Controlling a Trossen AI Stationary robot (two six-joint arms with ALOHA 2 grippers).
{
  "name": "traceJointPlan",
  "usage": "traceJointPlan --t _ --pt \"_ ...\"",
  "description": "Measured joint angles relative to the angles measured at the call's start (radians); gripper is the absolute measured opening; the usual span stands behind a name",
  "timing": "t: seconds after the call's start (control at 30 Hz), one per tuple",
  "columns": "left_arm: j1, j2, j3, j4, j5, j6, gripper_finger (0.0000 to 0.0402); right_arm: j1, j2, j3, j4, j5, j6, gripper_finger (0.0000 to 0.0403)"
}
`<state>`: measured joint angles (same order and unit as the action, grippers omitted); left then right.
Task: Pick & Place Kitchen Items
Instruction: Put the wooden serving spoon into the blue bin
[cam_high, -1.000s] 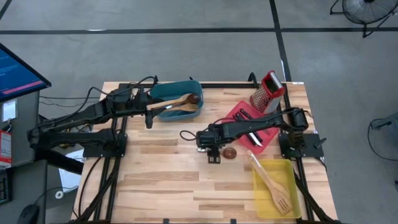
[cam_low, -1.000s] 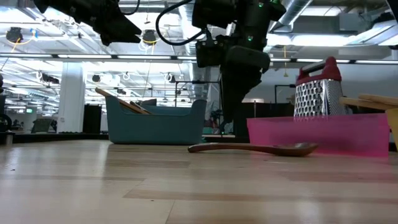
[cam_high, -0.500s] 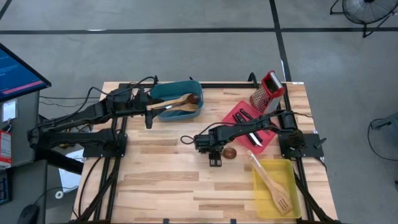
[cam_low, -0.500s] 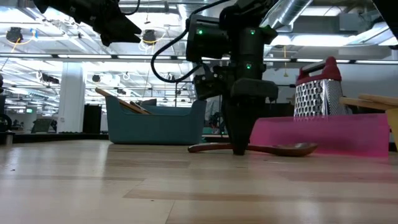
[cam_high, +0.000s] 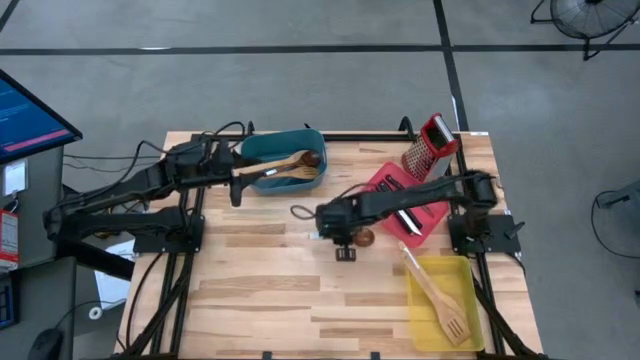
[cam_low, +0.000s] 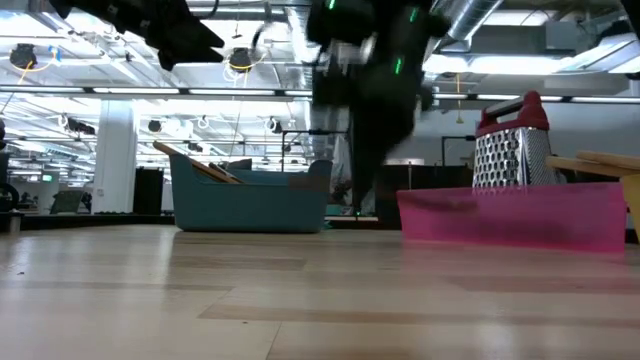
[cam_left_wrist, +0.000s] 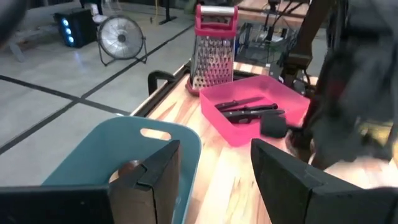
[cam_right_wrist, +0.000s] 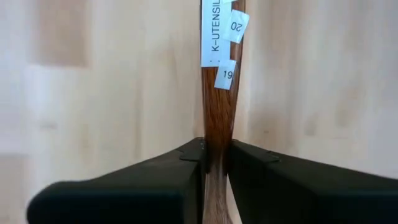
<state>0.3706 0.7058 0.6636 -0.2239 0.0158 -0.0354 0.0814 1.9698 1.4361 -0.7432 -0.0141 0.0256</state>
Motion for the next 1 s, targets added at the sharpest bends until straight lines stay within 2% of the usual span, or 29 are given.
traceJointPlan --t 0.17,0.33,0.53,0.63,0.83,1.0 --pt "0.000 -0.026 0.000 0.005 0.000 -0.004 0.0176 -0.003 -0.192 0.000 0.050 -0.006 -0.020 0.0044" --pt "0.000 -0.053 0.000 0.005 0.000 -0.005 0.0176 0.018 -0.406 0.002 0.194 -0.016 -0.092 0.0044" --pt "0.000 -0.065 0.000 0.009 0.000 -0.007 0.0176 0.058 -0.598 -0.001 0.445 -0.217 -0.189 0.0044" --pt "0.000 -0.064 0.000 0.008 0.000 -0.007 0.0176 0.093 -0.655 -0.001 0.539 -0.304 -0.213 0.0044" --pt "0.000 -0.064 0.000 0.008 0.000 0.000 0.0176 0.180 -0.708 -0.001 0.682 -0.404 -0.271 0.0044" --pt "0.000 -0.064 0.000 0.008 0.000 0.000 0.0176 0.218 -0.707 -0.001 0.748 -0.410 -0.290 0.0051"
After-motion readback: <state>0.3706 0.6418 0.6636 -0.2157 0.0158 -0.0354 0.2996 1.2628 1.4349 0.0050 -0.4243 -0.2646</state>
